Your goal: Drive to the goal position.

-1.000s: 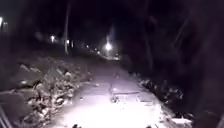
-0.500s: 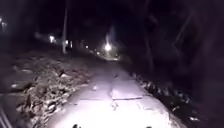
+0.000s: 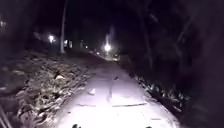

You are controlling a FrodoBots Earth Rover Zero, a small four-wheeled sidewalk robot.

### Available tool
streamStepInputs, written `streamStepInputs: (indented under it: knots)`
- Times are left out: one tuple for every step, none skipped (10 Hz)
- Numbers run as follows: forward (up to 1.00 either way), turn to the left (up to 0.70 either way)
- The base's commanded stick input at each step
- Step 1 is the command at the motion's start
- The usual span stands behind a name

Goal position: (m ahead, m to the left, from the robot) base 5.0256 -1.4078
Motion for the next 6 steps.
streamStepInputs:
  knots:
    - [0.45, 0.0]
    - [0.45, 0.0]
    - [0.45, 0.0]
    - [0.45, 0.0]
    - [0.45, 0.0]
    - [0.45, 0.25]
